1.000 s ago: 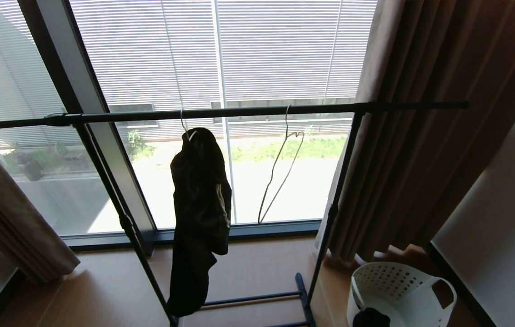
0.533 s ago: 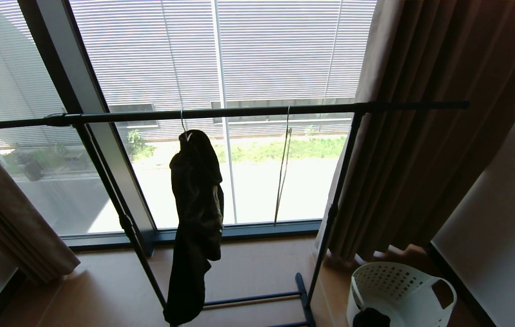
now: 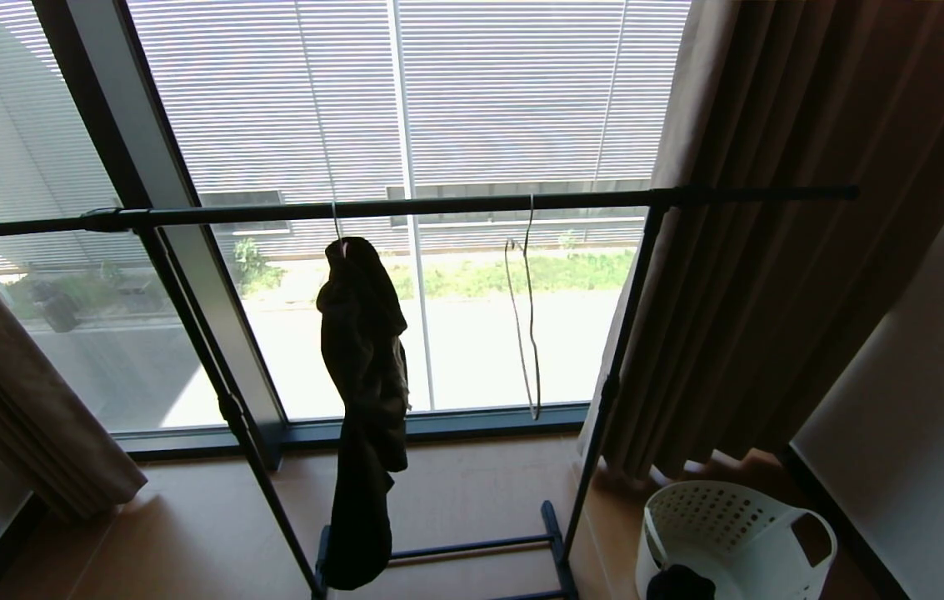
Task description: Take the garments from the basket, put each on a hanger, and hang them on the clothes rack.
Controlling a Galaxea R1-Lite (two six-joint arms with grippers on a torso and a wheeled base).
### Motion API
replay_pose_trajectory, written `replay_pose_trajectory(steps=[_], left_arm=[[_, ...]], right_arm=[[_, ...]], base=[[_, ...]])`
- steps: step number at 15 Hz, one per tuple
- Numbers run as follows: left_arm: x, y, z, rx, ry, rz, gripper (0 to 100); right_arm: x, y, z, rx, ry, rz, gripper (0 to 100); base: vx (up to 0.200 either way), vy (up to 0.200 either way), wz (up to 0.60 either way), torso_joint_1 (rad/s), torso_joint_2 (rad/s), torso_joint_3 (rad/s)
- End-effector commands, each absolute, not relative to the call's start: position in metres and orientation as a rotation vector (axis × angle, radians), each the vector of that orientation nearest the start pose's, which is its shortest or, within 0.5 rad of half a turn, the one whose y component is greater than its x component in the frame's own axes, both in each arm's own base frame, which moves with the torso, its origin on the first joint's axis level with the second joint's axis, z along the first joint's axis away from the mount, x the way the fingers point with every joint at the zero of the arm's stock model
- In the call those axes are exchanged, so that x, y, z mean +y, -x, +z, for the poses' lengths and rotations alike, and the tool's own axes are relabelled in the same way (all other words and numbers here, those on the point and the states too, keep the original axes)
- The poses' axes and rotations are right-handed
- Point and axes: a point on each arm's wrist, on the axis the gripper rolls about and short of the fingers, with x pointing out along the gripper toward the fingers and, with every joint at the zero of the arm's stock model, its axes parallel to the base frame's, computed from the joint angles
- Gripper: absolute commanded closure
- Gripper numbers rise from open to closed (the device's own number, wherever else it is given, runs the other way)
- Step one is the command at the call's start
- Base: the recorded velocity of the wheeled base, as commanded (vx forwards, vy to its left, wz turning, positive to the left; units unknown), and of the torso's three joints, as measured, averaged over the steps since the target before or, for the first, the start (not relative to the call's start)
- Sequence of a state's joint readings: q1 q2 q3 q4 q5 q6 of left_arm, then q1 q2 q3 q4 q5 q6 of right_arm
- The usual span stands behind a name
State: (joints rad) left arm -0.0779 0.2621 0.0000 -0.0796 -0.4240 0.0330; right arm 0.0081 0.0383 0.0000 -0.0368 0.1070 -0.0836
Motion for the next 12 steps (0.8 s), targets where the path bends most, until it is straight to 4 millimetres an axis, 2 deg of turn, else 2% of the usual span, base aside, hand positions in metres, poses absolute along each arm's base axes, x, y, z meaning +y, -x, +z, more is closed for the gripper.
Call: replay_pose_trajectory(steps=[1,4,6,8,11,12], left_arm=[[-0.0081,0.0121,0.0865,0.075,-0.021,-0.53,0],[-0.0069,0.0177,0.0855,0.007,-0.034,-0.525,0],[-0.0053,0.0168,0.0857,0.007,-0.043,-0.447,0],[-0.0014,0.0156,0.0792,0.062,-0.132,-0.269,0],[-0.002,0.0154,0.0787,0.074,-0.116,-0.25,0],[-0.0032,0.0138,0.0789,0.096,-0.116,-0.178,0]], right_arm=[[0.0019,0.0226,0.0803,-0.045,0.074,0.097,0],[0.0011,0.0226,0.0812,-0.053,0.061,0.063,0],[0.0011,0.0226,0.0811,-0.051,0.061,0.061,0],[0.001,0.0226,0.0809,-0.049,0.062,0.06,0],[0.0011,0.0226,0.0803,-0.043,0.061,0.062,0],[0.0011,0.0226,0.0801,-0.042,0.061,0.062,0]], base=[[0.0,0.0,0.0,0.0,0.0,0.0],[0.0,0.0,0.0,0.0,0.0,0.0],[0.0,0.0,0.0,0.0,0.0,0.0],[0.0,0.0,0.0,0.0,0.0,0.0],[0.0,0.0,0.0,0.0,0.0,0.0],[0.0,0.0,0.0,0.0,0.0,0.0]])
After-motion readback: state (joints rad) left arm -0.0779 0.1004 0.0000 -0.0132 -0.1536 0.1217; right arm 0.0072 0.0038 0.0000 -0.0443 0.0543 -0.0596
